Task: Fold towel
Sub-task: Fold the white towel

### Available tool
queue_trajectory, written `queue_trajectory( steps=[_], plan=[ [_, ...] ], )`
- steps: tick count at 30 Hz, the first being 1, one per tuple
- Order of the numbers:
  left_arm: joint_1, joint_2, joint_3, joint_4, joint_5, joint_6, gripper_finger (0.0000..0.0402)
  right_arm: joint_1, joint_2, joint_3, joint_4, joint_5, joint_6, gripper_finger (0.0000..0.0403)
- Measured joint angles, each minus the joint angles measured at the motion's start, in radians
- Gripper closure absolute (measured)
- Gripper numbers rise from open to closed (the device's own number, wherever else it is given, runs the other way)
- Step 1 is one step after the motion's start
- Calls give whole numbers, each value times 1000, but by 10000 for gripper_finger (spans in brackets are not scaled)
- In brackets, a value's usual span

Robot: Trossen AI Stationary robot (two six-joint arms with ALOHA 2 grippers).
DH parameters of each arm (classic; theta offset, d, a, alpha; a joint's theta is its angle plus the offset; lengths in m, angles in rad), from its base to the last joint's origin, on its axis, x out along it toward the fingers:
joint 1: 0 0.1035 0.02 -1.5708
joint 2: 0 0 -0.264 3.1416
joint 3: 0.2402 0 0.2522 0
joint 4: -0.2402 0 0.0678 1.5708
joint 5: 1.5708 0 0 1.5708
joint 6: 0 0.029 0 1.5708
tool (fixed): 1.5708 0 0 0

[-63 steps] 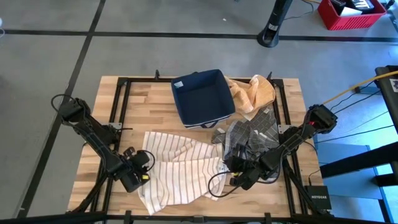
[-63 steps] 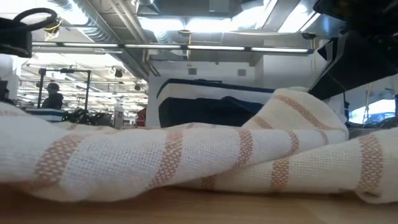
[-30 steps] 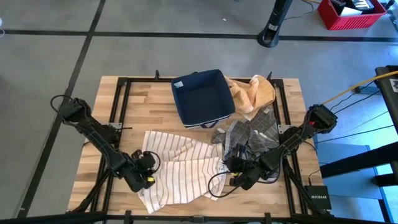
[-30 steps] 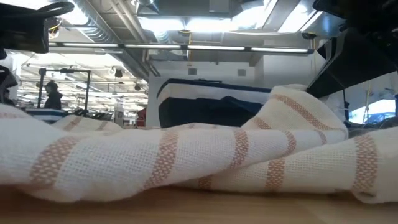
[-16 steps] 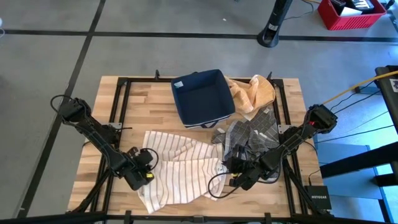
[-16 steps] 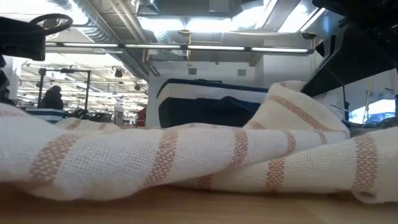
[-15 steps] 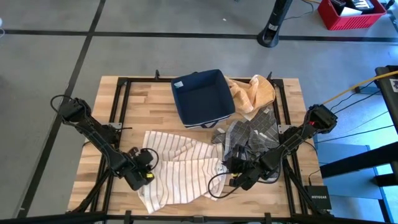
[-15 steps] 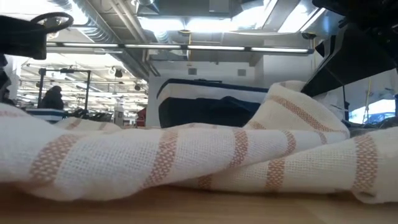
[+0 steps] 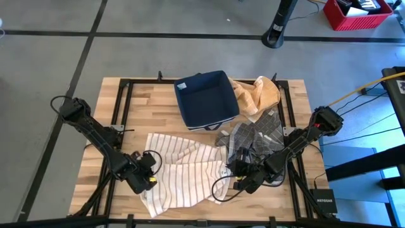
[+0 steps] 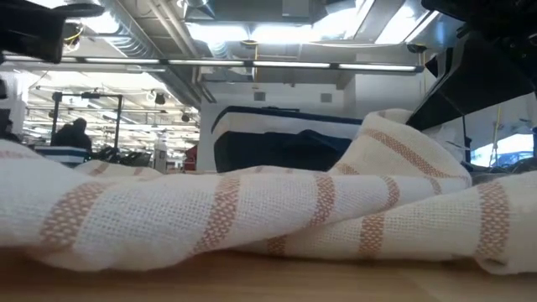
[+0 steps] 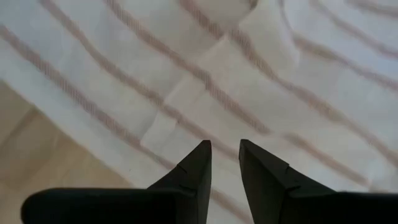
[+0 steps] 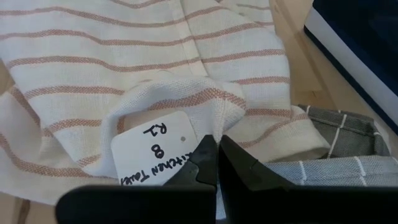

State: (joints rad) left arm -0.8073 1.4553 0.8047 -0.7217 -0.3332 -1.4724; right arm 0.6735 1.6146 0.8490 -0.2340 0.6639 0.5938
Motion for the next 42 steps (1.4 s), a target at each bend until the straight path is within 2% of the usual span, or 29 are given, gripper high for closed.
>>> queue_trajectory(
  steps=[3,7,11,15,19,27,33,42],
  plan=[
    [-10,-2,0,-54,-8,-12,329,0,0,0,0,0,0,397],
    [-2,-2,-10,-80,-75,11,316,0,0,0,0,-1,0,397],
    [25,-2,-39,-65,-67,44,276,0,0,0,0,-1,0,397],
    [45,-2,-96,-26,-1,66,233,0,0,0,0,-2,0,397],
    [49,-2,-128,34,9,85,209,0,0,0,0,-2,-1,397],
    [49,-47,-129,147,93,165,215,0,0,0,-1,-1,-17,397],
    [49,-100,-128,150,81,166,228,0,0,0,0,-1,-20,397],
    [56,-73,-186,166,48,87,246,0,0,0,1,-2,-19,397]
  ],
)
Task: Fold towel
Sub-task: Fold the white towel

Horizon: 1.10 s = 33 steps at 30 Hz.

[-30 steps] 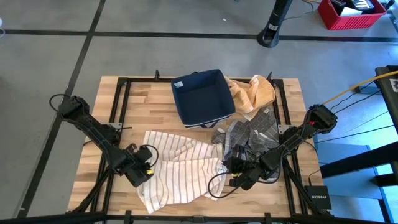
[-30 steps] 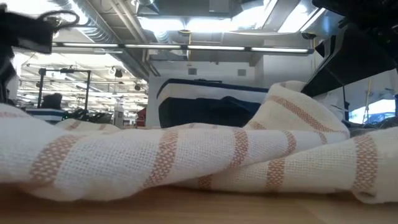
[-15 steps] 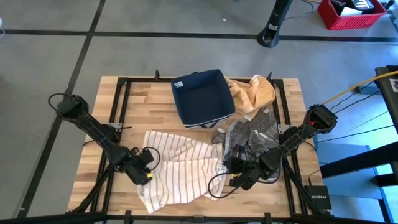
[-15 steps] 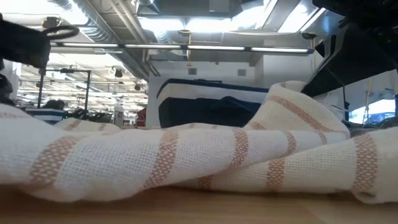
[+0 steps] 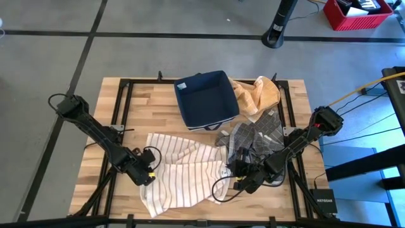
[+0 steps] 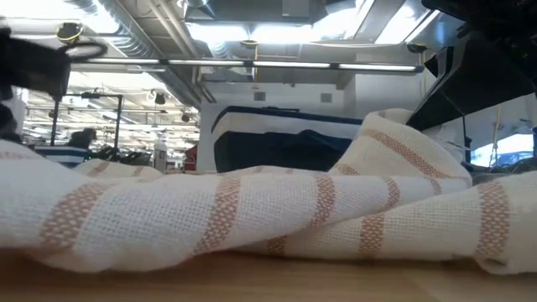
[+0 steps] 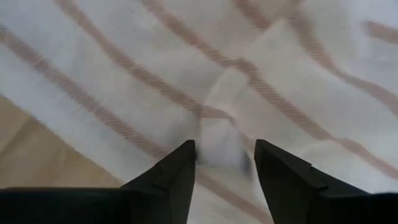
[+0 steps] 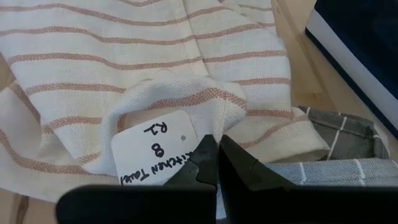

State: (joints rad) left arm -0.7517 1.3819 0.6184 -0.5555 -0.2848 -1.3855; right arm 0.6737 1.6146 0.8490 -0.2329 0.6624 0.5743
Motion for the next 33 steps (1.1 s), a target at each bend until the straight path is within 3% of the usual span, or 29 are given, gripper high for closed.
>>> queue_trajectory(
  steps=[9,15,18,23,25,29,33],
  plan=[
    [-1,1,-28,152,-9,45,247,0,0,0,0,0,0,397],
    [-1,1,-29,121,-62,58,252,0,0,0,0,0,0,397],
    [-1,1,-29,106,-70,64,280,0,0,0,0,0,0,397],
    [-1,1,-29,103,-78,118,372,0,0,0,0,0,-1,397],
    [-2,1,-25,98,-84,139,391,0,0,0,0,0,-4,397],
    [-26,-8,64,66,-114,206,393,3,-10,24,-13,3,-42,397],
    [-73,-44,251,-100,-217,281,395,17,-46,130,-113,26,-130,397]
  ],
)
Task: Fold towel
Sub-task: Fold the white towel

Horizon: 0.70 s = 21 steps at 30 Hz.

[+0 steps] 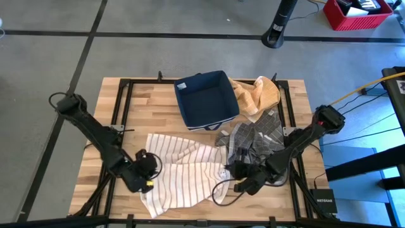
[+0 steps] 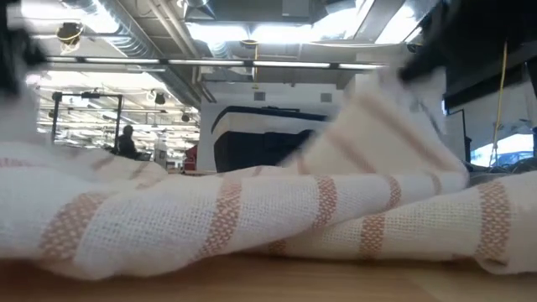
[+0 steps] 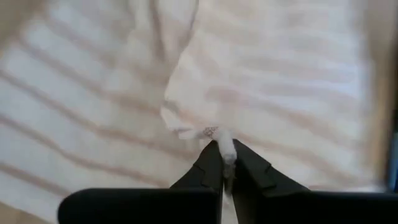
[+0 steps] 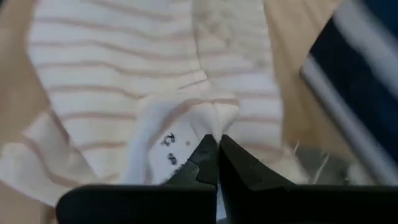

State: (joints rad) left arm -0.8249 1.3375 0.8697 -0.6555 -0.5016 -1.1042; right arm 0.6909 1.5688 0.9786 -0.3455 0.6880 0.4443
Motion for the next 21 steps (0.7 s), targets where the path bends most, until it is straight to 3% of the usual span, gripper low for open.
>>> queue_trajectory(
  steps=[5,12,21],
  plan=[
    [-66,-23,295,-216,-198,123,398,4,-48,220,-290,65,-65,397],
    [-119,-23,635,-309,-419,464,398,-6,-69,603,-582,189,-203,397],
    [-151,-23,932,-292,-751,875,397,-5,-70,1010,-592,379,-525,397]
  ],
)
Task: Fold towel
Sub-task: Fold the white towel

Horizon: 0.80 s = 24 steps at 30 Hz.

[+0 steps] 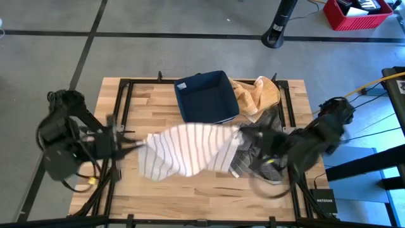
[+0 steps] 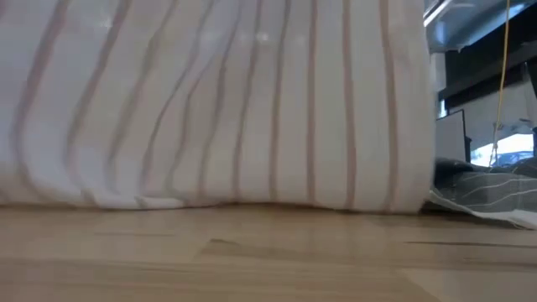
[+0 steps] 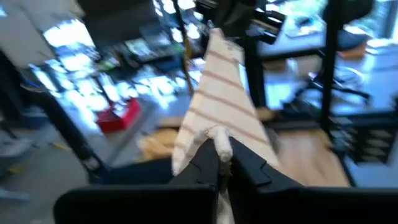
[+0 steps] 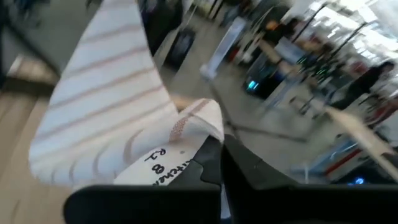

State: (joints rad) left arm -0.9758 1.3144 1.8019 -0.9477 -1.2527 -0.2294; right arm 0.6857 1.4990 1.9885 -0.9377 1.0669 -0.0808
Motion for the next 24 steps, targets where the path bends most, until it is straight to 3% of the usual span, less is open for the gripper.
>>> queue_trajectory(
  steps=[4,10,15,24],
  plan=[
    [-1,0,95,41,-65,148,398,0,0,124,77,52,-145,397],
    [-1,0,160,244,-94,439,395,0,0,205,316,54,-350,397],
    [-7,0,175,485,-97,698,398,2,5,205,529,41,-547,397],
    [-33,0,177,1001,-181,1272,397,1,0,205,659,41,-605,397]
  ],
)
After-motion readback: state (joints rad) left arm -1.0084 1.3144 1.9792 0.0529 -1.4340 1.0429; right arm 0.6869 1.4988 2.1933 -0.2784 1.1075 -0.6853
